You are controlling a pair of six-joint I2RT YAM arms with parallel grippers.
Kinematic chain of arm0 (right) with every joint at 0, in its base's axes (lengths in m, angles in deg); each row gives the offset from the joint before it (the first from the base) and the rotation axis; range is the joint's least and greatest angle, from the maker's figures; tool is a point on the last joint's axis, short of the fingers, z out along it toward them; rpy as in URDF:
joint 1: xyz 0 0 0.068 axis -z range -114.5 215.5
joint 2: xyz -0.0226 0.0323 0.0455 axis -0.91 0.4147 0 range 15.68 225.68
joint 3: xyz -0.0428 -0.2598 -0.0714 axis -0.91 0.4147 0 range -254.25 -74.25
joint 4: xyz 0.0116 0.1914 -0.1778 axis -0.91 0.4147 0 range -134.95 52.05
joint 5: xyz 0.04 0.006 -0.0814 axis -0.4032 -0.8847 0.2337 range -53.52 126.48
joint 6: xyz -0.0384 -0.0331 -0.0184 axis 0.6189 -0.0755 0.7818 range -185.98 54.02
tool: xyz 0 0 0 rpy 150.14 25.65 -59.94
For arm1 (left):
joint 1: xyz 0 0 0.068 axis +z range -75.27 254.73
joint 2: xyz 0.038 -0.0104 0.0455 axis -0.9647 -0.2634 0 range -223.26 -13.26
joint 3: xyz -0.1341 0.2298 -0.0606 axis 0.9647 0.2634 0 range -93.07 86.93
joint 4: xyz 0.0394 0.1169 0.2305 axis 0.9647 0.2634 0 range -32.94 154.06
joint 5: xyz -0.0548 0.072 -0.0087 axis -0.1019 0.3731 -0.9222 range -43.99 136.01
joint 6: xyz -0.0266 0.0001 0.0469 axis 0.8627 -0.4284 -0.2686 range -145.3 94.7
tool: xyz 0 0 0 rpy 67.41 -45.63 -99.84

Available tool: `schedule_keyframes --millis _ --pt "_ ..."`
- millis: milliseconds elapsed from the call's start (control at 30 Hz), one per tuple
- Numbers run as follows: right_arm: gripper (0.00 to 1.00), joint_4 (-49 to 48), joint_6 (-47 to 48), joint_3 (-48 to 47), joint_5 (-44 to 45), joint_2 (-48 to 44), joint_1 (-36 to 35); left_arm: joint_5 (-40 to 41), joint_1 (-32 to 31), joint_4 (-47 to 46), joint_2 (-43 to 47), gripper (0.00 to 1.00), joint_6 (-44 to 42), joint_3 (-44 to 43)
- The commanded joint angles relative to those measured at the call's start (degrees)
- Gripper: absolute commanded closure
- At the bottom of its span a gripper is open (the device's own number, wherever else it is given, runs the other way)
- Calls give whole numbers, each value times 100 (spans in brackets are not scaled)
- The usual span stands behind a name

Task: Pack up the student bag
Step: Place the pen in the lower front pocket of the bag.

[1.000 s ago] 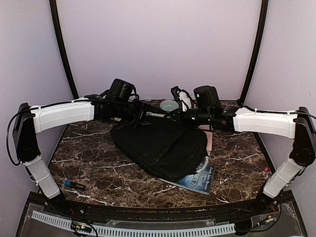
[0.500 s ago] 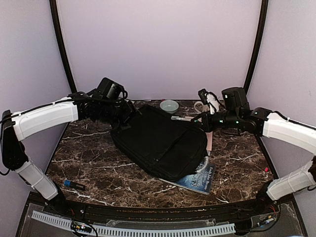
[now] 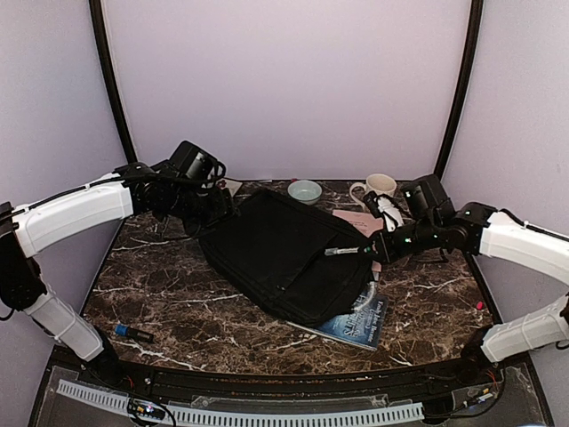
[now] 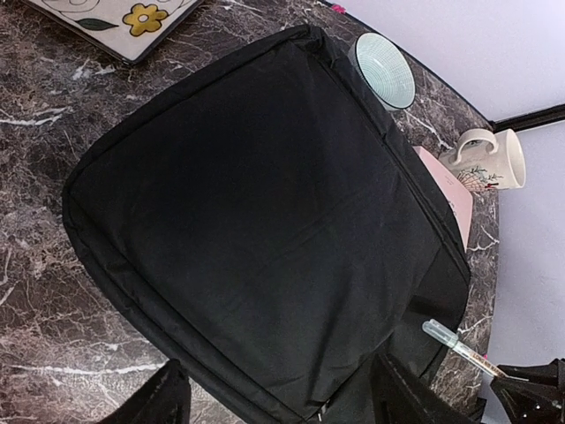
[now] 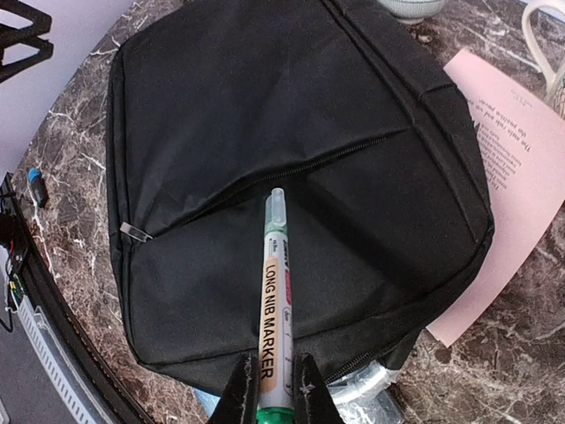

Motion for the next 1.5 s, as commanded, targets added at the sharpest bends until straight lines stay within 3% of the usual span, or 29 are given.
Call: schedule_keyframes --millis 0,533,900,1467 --pt "100 -372 -134 302 -147 146 20 -7 -3 228 15 29 -109 -57" --pt "100 -2294 -23 775 -287 907 31 129 -144 221 596 34 491 667" --pt "100 -4226 304 1439 -244 1081 31 167 -153 266 678 35 470 683" --pt "98 -5264 331 497 -730 2691 31 360 -153 283 567 35 261 468"
